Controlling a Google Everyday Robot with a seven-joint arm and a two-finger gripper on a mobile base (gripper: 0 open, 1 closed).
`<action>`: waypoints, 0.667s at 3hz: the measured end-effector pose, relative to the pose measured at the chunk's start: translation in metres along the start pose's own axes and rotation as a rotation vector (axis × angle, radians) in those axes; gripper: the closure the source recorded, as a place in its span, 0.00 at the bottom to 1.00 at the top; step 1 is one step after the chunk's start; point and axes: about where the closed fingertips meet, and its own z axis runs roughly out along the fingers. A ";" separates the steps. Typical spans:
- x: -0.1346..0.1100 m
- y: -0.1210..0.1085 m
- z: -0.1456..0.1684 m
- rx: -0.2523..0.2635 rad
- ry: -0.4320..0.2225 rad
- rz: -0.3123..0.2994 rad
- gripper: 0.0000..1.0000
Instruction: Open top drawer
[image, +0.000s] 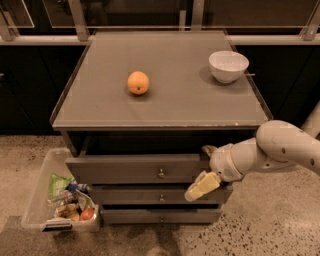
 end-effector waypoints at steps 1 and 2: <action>0.005 0.013 -0.002 -0.034 0.003 0.040 0.00; 0.004 0.013 -0.004 -0.034 0.003 0.040 0.00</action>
Offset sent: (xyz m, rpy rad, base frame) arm -0.2122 -0.0064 0.0209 0.2250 0.6339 -0.0391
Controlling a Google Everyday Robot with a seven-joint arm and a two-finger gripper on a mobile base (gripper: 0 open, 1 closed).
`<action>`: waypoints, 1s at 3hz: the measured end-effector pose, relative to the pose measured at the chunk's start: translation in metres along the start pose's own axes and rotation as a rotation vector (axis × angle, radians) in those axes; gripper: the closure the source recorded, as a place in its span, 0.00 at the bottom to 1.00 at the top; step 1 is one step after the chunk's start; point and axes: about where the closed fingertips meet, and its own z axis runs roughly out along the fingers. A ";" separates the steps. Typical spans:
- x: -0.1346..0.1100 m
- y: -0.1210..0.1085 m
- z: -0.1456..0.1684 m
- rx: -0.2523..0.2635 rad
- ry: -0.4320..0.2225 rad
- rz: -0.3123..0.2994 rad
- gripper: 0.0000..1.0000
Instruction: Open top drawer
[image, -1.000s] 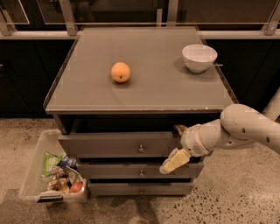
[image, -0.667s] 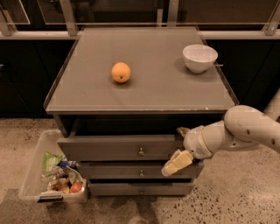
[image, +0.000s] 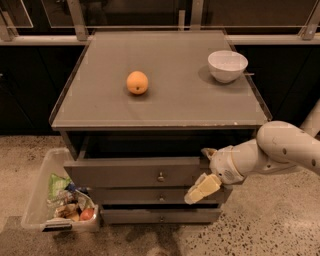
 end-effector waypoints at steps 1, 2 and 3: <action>0.003 0.009 -0.002 -0.025 0.004 0.024 0.00; 0.008 0.021 -0.011 -0.041 0.003 0.074 0.00; 0.008 0.021 -0.011 -0.041 0.002 0.074 0.00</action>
Offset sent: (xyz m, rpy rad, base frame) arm -0.1831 -0.0048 0.0333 0.1804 0.5435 0.0706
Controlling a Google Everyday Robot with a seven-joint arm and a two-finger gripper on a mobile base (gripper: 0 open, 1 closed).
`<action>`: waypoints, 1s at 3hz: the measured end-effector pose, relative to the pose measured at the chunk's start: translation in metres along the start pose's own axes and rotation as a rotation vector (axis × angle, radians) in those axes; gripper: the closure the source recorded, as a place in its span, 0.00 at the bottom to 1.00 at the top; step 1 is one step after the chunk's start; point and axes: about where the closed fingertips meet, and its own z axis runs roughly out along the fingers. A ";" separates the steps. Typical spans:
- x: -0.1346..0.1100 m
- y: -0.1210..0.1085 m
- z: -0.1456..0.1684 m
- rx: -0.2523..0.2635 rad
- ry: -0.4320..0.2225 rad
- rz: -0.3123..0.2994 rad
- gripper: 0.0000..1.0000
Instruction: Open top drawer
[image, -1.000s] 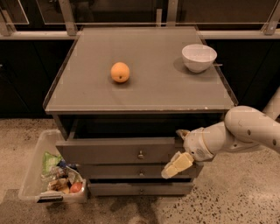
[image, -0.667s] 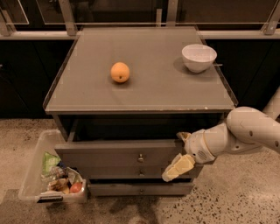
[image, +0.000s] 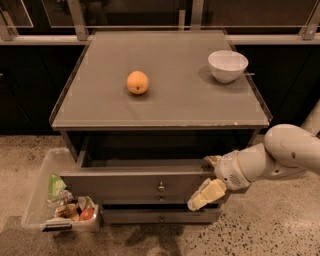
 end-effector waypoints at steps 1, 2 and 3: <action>-0.005 -0.001 0.000 0.004 -0.004 -0.012 0.00; -0.021 -0.011 -0.002 0.036 -0.023 -0.047 0.00; -0.021 -0.011 -0.002 0.037 -0.024 -0.048 0.00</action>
Offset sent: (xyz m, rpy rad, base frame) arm 0.0404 0.0080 0.0266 -0.0076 -0.1367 -0.0081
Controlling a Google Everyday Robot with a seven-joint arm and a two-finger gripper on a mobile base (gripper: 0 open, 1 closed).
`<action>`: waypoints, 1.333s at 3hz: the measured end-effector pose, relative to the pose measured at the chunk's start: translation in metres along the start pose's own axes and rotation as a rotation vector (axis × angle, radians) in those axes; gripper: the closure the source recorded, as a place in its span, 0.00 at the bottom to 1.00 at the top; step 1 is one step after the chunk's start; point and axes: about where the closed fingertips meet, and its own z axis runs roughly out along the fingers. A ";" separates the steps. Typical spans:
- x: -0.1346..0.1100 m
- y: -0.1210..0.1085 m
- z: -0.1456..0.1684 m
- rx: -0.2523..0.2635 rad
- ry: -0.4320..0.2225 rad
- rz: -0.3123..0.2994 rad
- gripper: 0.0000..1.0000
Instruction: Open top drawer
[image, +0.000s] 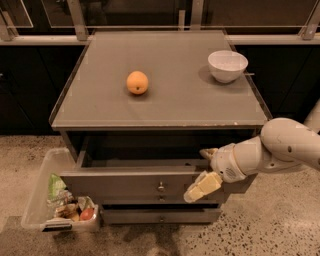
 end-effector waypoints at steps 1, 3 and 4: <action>0.023 0.002 0.012 -0.021 0.004 0.061 0.00; 0.022 0.004 0.009 -0.023 0.005 0.073 0.00; 0.026 0.011 0.008 -0.033 0.013 0.087 0.00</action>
Offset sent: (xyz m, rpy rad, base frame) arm -0.0341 -0.0227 -0.0762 0.0268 0.1541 -0.1056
